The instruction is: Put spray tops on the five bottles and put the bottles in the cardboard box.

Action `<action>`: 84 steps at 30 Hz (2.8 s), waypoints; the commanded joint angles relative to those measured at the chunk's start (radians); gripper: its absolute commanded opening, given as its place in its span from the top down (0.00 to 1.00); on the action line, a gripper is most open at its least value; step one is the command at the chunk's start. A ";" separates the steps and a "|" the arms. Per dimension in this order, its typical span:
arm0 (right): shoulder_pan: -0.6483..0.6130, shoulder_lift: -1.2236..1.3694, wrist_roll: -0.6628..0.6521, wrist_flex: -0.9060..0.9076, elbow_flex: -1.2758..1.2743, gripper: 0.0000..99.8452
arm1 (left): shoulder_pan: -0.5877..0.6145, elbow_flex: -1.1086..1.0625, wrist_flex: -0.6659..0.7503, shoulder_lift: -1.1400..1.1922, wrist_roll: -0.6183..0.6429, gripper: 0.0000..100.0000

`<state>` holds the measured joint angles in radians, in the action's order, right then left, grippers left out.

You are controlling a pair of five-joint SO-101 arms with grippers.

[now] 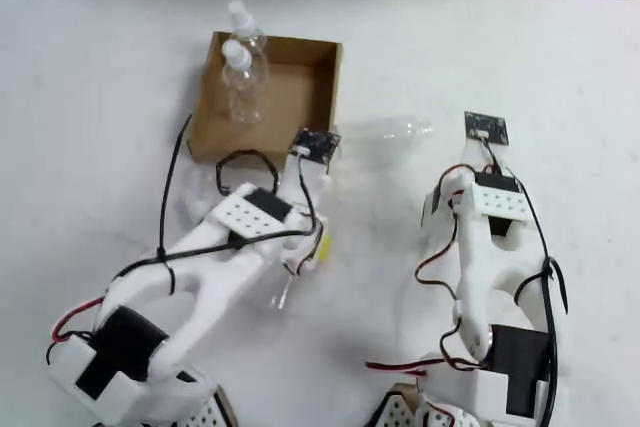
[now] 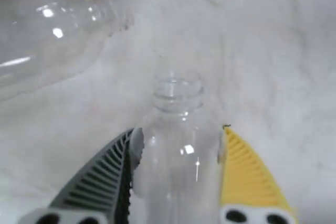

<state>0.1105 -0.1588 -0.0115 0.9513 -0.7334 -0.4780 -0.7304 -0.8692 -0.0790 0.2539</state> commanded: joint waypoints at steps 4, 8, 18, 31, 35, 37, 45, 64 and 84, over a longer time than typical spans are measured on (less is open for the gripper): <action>0.004 -0.044 -0.041 -0.008 0.003 0.98 | 0.012 0.066 -0.046 -0.002 -0.028 0.77; 0.004 -0.044 -0.044 -0.008 0.003 0.98 | 0.012 0.101 -0.104 0.001 -0.046 0.77; 0.002 -0.044 -0.044 -0.008 0.003 0.98 | 0.088 0.186 -0.198 0.005 -0.123 0.65; -0.025 -0.044 -0.046 -0.007 0.002 0.98 | 0.093 0.180 -0.226 0.005 -0.222 0.66; -0.028 -0.044 -0.046 -0.007 0.002 0.98 | 0.088 0.178 -0.221 0.016 -0.238 0.66; -0.030 -0.044 -0.046 -0.007 0.002 0.98 | 0.085 0.187 -0.221 0.059 -0.255 0.66; -0.030 -0.044 -0.046 -0.007 0.002 0.98 | 0.085 0.302 -0.215 0.219 -0.249 0.66; -0.030 -0.042 -0.046 -0.008 0.002 0.98 | 0.030 0.304 -0.216 0.209 -0.327 0.98; -0.073 -0.062 -0.037 -0.039 0.003 0.98 | 0.082 -0.298 0.167 -0.664 -0.327 0.97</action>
<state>0.0384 -0.1726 -0.0483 0.9237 -0.7503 -0.4350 -0.9743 -0.7756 -0.5393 -0.0637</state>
